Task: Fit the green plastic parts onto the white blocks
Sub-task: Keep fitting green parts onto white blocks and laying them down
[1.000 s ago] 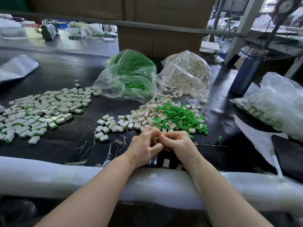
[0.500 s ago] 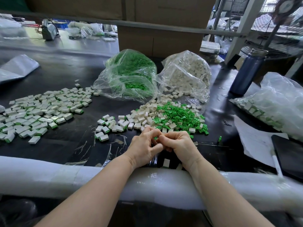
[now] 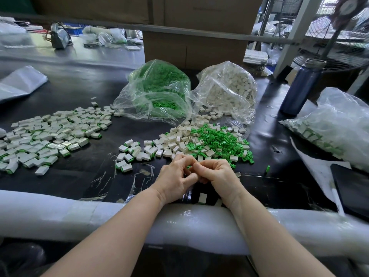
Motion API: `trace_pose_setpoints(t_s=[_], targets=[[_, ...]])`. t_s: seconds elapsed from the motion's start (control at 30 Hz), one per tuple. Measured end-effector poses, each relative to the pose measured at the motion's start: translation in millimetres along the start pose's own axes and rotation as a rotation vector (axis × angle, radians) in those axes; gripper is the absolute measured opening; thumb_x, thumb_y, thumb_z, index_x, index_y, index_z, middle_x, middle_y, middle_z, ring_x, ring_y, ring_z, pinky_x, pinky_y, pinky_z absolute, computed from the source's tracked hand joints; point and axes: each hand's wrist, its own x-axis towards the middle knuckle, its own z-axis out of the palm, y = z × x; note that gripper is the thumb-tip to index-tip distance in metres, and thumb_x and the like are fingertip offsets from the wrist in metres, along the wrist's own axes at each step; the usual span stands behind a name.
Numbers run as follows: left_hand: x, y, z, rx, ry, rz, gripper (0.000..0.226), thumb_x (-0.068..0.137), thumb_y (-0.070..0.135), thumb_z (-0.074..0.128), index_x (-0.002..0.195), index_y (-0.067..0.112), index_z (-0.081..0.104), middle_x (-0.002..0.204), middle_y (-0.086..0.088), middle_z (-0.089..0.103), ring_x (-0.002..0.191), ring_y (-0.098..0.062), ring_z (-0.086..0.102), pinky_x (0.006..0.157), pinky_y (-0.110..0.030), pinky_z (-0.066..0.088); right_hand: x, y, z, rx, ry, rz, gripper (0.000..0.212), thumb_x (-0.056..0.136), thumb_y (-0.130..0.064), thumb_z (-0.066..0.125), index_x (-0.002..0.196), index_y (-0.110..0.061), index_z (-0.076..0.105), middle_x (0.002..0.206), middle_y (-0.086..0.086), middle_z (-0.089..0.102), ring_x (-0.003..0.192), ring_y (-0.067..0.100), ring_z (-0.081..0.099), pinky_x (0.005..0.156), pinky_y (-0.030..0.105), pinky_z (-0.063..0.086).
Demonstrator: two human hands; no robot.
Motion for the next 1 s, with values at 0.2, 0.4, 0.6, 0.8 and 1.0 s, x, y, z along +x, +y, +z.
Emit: trace_pose_setpoints(t_s=[0.2, 0.4, 0.6, 0.8, 1.0], targets=[[-0.4, -0.4, -0.1, 0.001, -0.014, -0.001, 0.006, 0.067, 0.035, 0.052, 0.070, 0.040, 0.050, 0.089, 0.010, 0.046, 0.078, -0.012, 0.052, 0.090, -0.040, 0.044, -0.6, -1.1, -0.3, -0.015, -0.011, -0.017, 0.017, 0.086, -0.003, 0.061, 0.072, 0.002, 0.070, 0.058, 0.007, 0.052, 0.047, 0.005, 0.042, 0.047, 0.015, 0.035], [-1.1, 1.4, -0.5, 0.021, -0.023, -0.004, 0.005, 0.067, 0.037, 0.051, 0.071, 0.041, 0.049, 0.090, 0.009, 0.047, 0.079, -0.012, 0.053, 0.091, -0.038, 0.044, -1.6, -2.2, -0.2, 0.005, -0.009, -0.025, 0.018, 0.086, 0.001, 0.060, 0.070, 0.001, 0.070, 0.048, -0.003, 0.056, 0.043, 0.001, 0.046, 0.045, 0.011, 0.038], [-1.4, 1.9, -0.9, 0.030, -0.023, -0.006, 0.005, 0.068, 0.038, 0.052, 0.071, 0.041, 0.050, 0.090, 0.010, 0.047, 0.080, -0.012, 0.053, 0.091, -0.040, 0.044, -1.7, -3.1, 0.4, 0.019, -0.018, -0.015, 0.018, 0.086, 0.001, 0.059, 0.071, 0.000, 0.069, 0.048, -0.005, 0.058, 0.043, 0.000, 0.049, 0.045, 0.011, 0.039], [-1.8, 2.5, -0.9, 0.029, -0.013, -0.008, 0.006, 0.067, 0.038, 0.052, 0.071, 0.042, 0.049, 0.090, 0.010, 0.047, 0.081, -0.013, 0.054, 0.091, -0.040, 0.044, -1.3, -1.8, 0.3, 0.003, 0.002, -0.018, 0.020, 0.087, -0.001, 0.059, 0.070, 0.000, 0.070, 0.049, -0.001, 0.057, 0.044, 0.003, 0.048, 0.046, 0.013, 0.040], [0.2, -0.6, -0.4, -0.057, 0.043, 0.017, 0.009, 0.084, 0.029, 0.063, 0.090, 0.023, 0.060, 0.099, 0.004, 0.048, 0.088, -0.021, 0.056, 0.089, -0.036, 0.047, -1.6, -3.9, 3.6, -0.081, 0.009, -0.061, 0.021, 0.089, -0.020, 0.057, 0.073, -0.014, 0.069, 0.060, 0.003, 0.059, 0.054, 0.005, 0.052, 0.052, 0.015, 0.043]])
